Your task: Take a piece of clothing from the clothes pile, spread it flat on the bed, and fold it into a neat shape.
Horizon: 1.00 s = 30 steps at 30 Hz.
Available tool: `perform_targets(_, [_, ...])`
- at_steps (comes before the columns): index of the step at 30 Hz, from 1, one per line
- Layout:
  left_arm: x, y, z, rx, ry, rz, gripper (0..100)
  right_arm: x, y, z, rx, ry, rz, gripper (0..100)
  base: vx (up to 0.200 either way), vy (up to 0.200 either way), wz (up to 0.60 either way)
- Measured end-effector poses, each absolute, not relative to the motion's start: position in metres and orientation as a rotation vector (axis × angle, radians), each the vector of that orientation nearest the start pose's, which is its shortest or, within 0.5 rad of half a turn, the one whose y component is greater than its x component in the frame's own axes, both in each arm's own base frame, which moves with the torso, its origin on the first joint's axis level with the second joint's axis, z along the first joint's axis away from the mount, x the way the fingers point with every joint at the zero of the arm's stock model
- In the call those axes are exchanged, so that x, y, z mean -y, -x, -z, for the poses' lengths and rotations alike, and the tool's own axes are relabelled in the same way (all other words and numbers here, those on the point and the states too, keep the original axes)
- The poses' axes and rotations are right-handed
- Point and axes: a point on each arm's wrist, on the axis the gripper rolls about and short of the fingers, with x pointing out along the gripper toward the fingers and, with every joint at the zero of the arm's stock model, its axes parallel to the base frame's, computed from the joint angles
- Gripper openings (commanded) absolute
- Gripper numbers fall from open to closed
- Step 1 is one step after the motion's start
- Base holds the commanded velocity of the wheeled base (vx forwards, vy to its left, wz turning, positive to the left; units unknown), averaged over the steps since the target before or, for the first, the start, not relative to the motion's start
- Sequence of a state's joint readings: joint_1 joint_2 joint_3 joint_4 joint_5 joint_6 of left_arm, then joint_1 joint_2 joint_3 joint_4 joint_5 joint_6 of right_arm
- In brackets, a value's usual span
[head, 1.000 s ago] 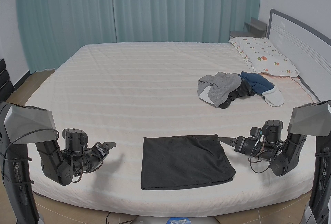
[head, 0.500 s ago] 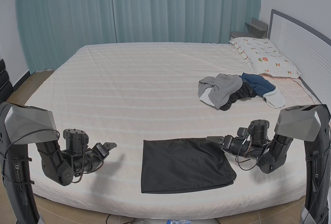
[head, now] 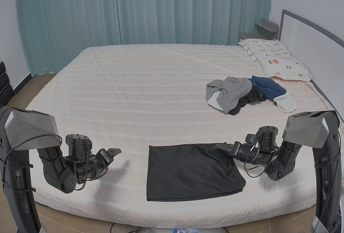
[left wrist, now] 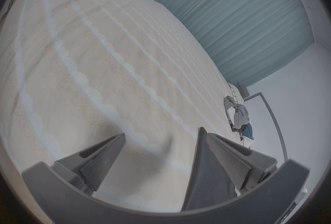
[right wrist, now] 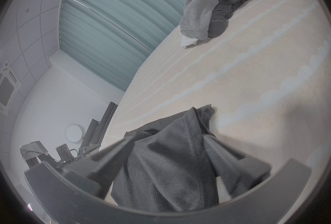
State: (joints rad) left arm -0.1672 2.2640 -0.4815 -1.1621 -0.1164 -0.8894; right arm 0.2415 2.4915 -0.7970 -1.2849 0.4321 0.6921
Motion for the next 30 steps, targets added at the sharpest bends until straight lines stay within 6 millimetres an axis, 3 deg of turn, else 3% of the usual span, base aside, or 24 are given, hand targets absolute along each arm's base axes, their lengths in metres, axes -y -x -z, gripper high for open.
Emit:
perform_targets(28, [0.054,-0.307,0.016,-0.702,0.838,-0.022,100,-0.073,-0.383,0.042,-0.59,-0.719,-0.427,0,0.0,0.0,0.0])
perform_targets(29, [0.054,-0.307,0.016,-0.702,0.838,-0.022,100,-0.073,-0.384,0.042,-0.591,-0.719,-0.425,100,0.0,0.0,0.0])
perform_targets(30, [0.054,-0.307,0.016,-0.702,0.837,-0.023,100,-0.073,-0.384,0.043,-0.595,-0.719,-0.422,100,0.0,0.0,0.0])
